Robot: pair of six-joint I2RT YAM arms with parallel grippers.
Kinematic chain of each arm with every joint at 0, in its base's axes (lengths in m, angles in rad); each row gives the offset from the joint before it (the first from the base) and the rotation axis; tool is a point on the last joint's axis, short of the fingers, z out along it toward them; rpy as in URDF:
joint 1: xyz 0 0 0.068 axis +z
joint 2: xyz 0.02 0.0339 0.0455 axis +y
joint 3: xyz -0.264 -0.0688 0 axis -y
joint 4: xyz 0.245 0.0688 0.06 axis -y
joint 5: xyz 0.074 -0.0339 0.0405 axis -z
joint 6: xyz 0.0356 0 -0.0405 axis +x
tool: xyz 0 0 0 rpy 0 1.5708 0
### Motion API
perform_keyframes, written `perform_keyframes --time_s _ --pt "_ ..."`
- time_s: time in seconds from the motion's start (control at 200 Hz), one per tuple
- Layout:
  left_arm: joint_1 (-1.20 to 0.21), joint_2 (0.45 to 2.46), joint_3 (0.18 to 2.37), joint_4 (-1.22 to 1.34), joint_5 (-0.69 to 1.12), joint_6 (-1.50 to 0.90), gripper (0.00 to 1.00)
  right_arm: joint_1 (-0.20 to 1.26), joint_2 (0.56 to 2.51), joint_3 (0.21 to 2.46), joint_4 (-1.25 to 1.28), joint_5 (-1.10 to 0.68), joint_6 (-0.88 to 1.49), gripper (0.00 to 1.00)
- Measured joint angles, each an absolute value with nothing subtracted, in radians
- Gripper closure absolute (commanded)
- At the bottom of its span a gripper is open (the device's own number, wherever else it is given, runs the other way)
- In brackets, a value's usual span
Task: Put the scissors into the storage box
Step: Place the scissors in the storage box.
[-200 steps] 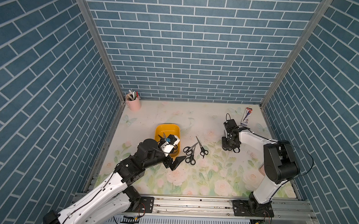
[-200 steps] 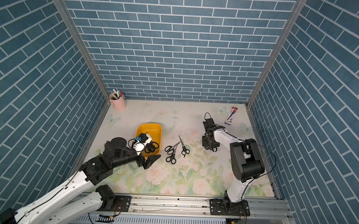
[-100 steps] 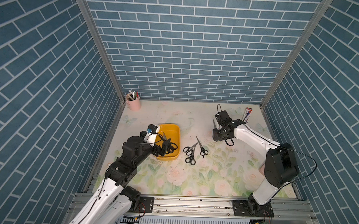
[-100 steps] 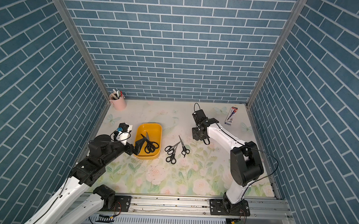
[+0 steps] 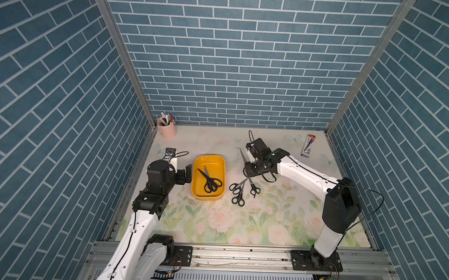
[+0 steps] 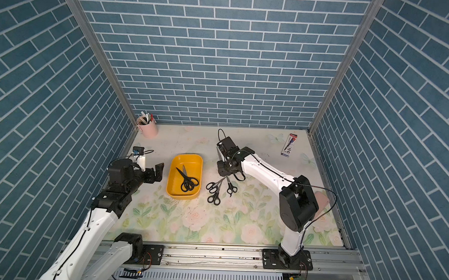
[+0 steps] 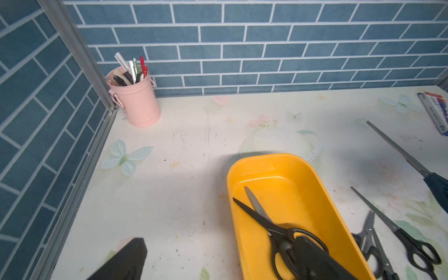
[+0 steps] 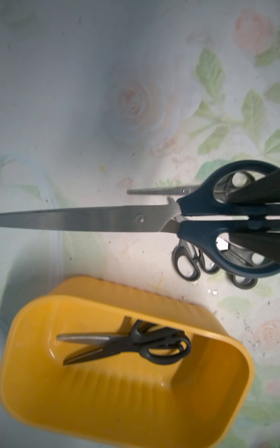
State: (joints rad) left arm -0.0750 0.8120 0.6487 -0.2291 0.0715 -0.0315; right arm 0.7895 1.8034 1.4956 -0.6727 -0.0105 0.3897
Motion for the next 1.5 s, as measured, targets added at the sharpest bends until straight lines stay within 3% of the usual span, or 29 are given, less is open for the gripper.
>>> perform_keyframes --time_s 0.35,0.61,1.19,1.265,1.38,1.5 --pt "-0.030 0.914 0.664 -0.263 0.059 -0.053 0.00 0.958 1.940 1.646 -0.651 -0.136 0.483 1.00" --pt "-0.025 0.909 0.670 -0.273 0.059 -0.057 0.00 1.007 2.038 1.737 -0.595 -0.170 0.574 1.00" --pt "-0.025 0.870 0.670 -0.279 0.033 -0.057 0.00 1.060 2.283 1.959 -0.664 -0.091 0.624 1.00" --pt "-0.025 0.870 0.670 -0.279 0.030 -0.057 0.00 1.060 2.293 1.959 -0.680 -0.081 0.624 0.95" --pt "-0.025 0.870 0.670 -0.279 0.030 -0.057 0.00 1.063 2.295 1.965 -0.686 -0.076 0.624 0.70" --pt "-0.025 0.868 0.670 -0.280 0.033 -0.056 0.00 1.067 2.295 1.998 -0.690 -0.073 0.620 0.57"
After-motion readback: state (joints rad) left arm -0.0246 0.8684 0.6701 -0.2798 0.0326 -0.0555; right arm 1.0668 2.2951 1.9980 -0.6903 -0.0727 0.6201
